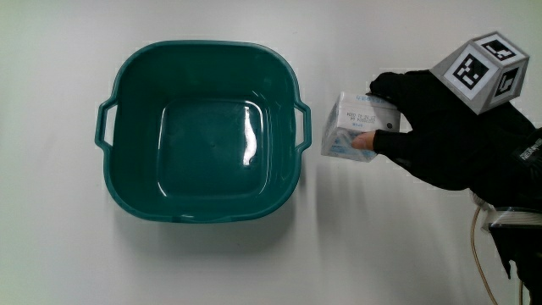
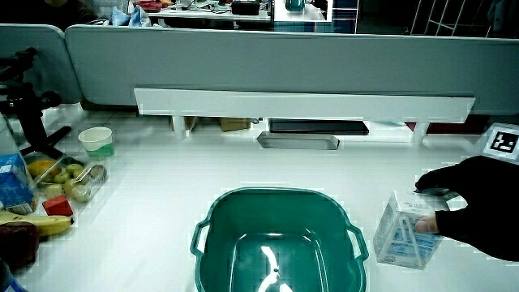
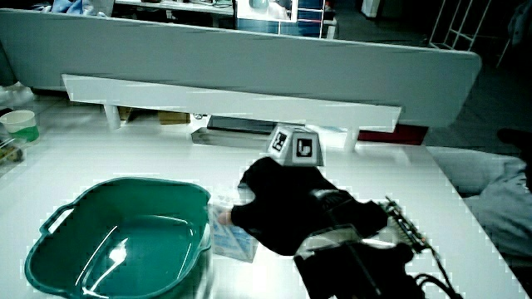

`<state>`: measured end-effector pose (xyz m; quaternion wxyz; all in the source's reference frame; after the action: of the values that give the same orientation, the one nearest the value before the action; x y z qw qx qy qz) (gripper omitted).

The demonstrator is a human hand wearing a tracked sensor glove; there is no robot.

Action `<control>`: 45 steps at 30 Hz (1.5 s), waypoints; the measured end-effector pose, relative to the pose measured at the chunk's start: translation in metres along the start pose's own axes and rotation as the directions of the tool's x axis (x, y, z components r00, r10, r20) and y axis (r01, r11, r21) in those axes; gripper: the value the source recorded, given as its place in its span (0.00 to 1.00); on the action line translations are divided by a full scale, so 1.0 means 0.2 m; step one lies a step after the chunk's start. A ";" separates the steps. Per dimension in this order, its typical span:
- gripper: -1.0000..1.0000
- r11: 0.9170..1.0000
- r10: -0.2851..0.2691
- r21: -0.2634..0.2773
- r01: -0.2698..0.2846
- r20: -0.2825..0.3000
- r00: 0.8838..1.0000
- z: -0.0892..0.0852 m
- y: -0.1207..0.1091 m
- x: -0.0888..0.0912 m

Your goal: Place milk on desk

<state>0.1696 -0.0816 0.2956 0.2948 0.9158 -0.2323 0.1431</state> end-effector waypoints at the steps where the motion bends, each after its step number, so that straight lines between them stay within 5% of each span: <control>1: 0.50 1.000 0.000 -0.010 0.000 -0.010 1.000 -0.01 0.01 0.01; 17: 0.50 0.997 -0.038 -0.072 0.036 -0.032 0.999 -0.17 0.10 0.12; 37: 0.50 0.994 -0.052 -0.103 0.033 -0.185 0.981 -0.32 0.15 0.26; 45: 0.47 0.992 -0.058 -0.122 0.035 -0.191 0.980 -0.34 0.16 0.27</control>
<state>0.1905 -0.0811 0.3856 0.3731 0.8835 -0.1890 0.2109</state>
